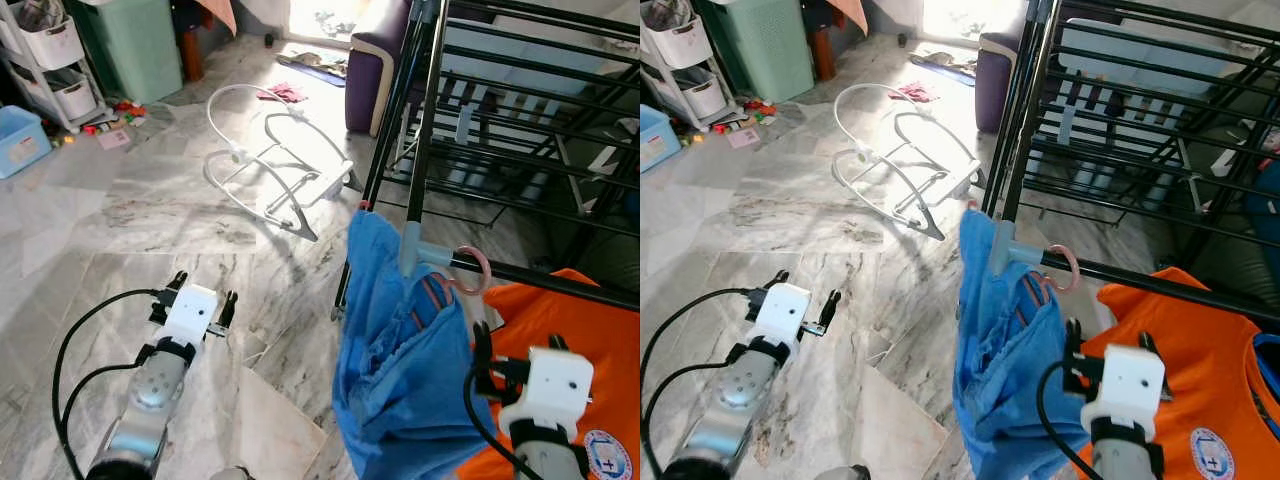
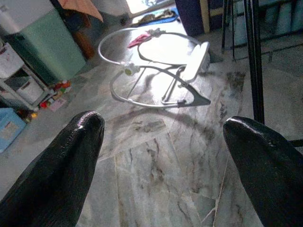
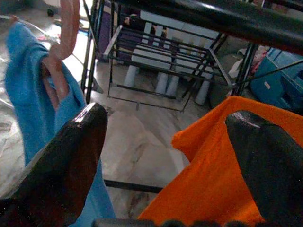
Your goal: Hang hanger
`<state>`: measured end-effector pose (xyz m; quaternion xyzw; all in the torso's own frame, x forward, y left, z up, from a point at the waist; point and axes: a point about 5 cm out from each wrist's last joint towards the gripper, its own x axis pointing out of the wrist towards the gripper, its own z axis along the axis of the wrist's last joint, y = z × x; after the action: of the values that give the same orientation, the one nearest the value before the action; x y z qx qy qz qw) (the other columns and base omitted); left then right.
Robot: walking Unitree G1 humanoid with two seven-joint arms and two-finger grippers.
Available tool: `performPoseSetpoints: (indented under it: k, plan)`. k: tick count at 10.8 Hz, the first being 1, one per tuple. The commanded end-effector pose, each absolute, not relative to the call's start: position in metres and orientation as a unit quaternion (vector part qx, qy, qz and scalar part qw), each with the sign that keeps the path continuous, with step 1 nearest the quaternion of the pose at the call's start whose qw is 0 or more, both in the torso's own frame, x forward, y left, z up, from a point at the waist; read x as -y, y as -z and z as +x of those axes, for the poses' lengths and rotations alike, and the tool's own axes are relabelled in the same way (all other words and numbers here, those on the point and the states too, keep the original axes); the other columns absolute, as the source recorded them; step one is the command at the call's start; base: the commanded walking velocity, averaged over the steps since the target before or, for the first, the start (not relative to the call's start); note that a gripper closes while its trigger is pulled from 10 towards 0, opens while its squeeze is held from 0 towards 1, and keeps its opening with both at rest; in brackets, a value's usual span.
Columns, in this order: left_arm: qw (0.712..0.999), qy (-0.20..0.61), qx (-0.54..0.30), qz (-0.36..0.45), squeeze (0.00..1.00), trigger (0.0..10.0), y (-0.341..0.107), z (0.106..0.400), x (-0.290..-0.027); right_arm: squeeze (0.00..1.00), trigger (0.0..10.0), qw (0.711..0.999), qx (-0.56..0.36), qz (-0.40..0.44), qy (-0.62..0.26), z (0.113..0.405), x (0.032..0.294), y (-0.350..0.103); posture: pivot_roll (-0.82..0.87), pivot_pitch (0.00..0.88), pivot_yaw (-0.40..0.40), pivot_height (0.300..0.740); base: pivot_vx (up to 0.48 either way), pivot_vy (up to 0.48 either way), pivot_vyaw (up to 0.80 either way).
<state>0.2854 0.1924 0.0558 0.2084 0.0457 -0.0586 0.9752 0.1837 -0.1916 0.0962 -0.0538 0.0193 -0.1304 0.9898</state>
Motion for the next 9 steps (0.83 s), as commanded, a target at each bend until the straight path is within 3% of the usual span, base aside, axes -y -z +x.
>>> performPoseSetpoints:
  k: [1,2,4,9]
  plan:
    - [0.974,0.06,-0.055,0.211,0.0,10.0,-0.05,0.287,-0.189,0.78,10.0,0.989,-0.023,-0.057,0.138,0.183,0.195,-0.094,0.12,0.082,-0.086,0.74,0.0,0.0,0.0]
    - [0.974,0.068,-0.05,0.21,0.0,10.0,-0.053,0.291,-0.183,0.65,10.0,0.988,-0.023,-0.058,0.14,0.183,0.195,-0.095,0.11,0.077,-0.085,0.74,0.0,0.0,0.0]
    - [0.974,0.077,-0.044,0.207,0.0,10.0,-0.057,0.294,-0.178,0.65,10.0,0.988,-0.022,-0.056,0.144,0.184,0.195,-0.094,0.11,0.07,-0.077,0.74,0.0,0.0,0.0]
    - [0.974,0.086,-0.032,0.207,0.0,10.0,-0.066,0.299,-0.169,0.65,10.0,0.987,-0.024,-0.047,0.149,0.187,0.195,-0.092,0.11,0.072,-0.063,0.74,-0.263,0.0,0.0]
